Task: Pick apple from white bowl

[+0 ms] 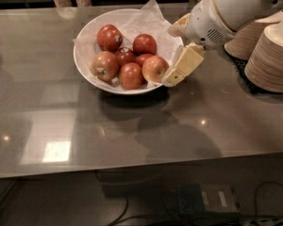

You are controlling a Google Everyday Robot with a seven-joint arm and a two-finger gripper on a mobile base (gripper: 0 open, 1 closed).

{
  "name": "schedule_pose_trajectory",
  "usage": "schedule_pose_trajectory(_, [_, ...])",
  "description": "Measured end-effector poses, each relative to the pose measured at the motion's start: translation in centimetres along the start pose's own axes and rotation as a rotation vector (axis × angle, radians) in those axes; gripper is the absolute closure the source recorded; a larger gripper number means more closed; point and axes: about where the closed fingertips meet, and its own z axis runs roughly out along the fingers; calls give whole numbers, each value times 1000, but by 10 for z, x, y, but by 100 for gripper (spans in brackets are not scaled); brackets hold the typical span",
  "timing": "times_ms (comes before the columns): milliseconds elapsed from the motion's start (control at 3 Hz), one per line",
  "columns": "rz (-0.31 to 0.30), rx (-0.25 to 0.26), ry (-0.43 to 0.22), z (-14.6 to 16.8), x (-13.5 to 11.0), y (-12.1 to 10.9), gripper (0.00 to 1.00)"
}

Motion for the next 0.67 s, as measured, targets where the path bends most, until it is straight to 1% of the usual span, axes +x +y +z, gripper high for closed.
schedule_pose_trajectory(333, [7, 14, 21, 7, 6, -8, 16])
schedule_pose_trajectory(667, [13, 18, 26, 12, 7, -15, 22])
